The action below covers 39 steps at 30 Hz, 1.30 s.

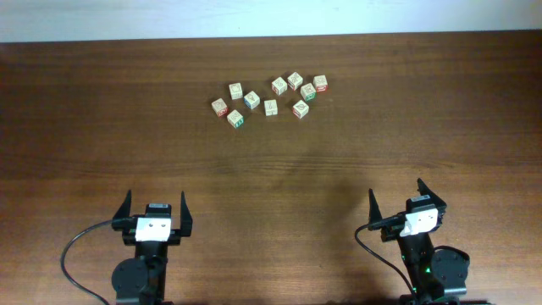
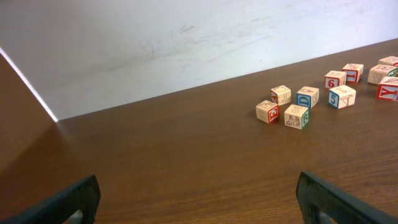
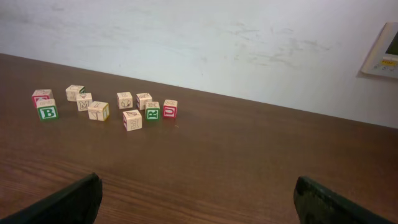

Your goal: Rotate 4 blocks

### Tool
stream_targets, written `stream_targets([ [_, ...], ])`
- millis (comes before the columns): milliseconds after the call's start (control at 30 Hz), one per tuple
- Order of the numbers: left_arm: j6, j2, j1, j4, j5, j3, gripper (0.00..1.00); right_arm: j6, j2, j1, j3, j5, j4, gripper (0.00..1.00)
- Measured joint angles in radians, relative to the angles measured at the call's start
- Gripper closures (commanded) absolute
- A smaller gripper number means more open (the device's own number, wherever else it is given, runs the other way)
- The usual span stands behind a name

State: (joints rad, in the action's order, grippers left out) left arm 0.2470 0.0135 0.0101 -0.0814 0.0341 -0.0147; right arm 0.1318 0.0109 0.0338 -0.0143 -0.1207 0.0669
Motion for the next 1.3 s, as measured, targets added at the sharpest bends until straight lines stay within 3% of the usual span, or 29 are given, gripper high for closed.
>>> stream_targets([
  [900, -0.004, 0.000, 0.000, 0.050, -0.058, -0.002, 0.01, 0.000, 0.000, 0.000, -0.009, 0.024, 0.011, 0.02],
  [1100, -0.050, 0.015, 0.000, 0.034, -0.108, -0.090, 0.01, -0.001, 0.000, 0.000, -0.158, 0.010, 0.119, 0.02],
  [1300, -0.088, 0.196, 0.000, 0.035, -0.150, -0.221, 0.01, 0.000, 0.000, 0.000, -0.319, -0.001, 0.219, 0.02],
])
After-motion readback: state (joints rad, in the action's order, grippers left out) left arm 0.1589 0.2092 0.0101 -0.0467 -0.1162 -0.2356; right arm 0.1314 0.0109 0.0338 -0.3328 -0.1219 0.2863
